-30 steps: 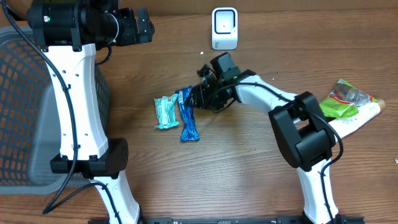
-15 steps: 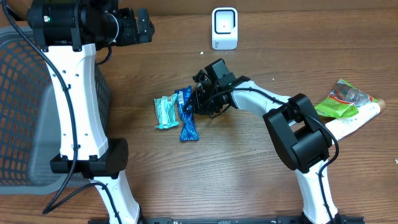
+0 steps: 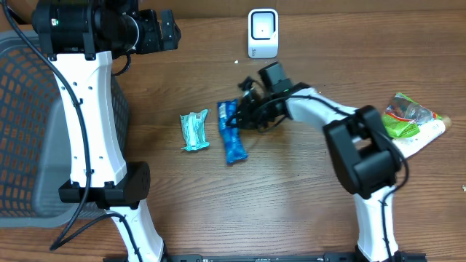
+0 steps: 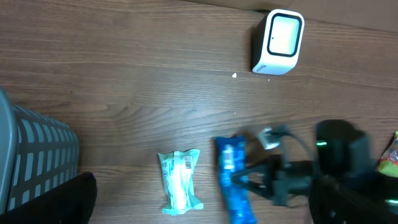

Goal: Scan the item barcode
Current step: 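Lift the blue bar and carry it to the scanner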

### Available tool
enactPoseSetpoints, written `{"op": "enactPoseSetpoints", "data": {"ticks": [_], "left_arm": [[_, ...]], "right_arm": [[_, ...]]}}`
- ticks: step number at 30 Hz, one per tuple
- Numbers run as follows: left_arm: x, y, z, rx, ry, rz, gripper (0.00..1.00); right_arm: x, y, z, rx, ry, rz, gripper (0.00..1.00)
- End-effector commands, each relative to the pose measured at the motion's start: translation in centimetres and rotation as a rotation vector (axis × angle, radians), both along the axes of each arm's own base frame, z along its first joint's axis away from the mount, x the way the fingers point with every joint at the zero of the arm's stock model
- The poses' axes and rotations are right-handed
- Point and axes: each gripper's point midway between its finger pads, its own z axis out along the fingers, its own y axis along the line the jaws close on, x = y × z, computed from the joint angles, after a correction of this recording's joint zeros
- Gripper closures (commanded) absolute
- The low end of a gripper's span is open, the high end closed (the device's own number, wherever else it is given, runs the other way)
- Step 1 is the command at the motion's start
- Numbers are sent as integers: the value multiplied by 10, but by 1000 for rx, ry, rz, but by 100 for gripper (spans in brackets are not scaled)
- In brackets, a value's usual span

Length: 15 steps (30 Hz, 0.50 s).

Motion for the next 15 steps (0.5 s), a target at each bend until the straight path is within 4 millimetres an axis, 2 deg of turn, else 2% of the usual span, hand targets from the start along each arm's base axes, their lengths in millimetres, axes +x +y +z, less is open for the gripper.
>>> {"op": "enactPoseSetpoints", "data": {"ticks": [1, 3, 8, 11, 15], "left_arm": [[-5, -4, 8, -1, -22, -21, 0], [-5, -4, 8, -1, -22, -21, 0], [-5, -4, 8, -1, -22, -21, 1], [-5, -4, 8, -1, -22, -21, 0], [-5, -4, 8, -1, -22, -21, 0]], "right_arm": [[0, -12, 121, 172, -324, 106, 96], [-5, -22, 155, 179, -423, 118, 96], [-15, -45, 219, 154, -581, 67, 96], [-24, -56, 248, 141, -654, 39, 96], [-34, -65, 272, 121, -715, 11, 96]]}}
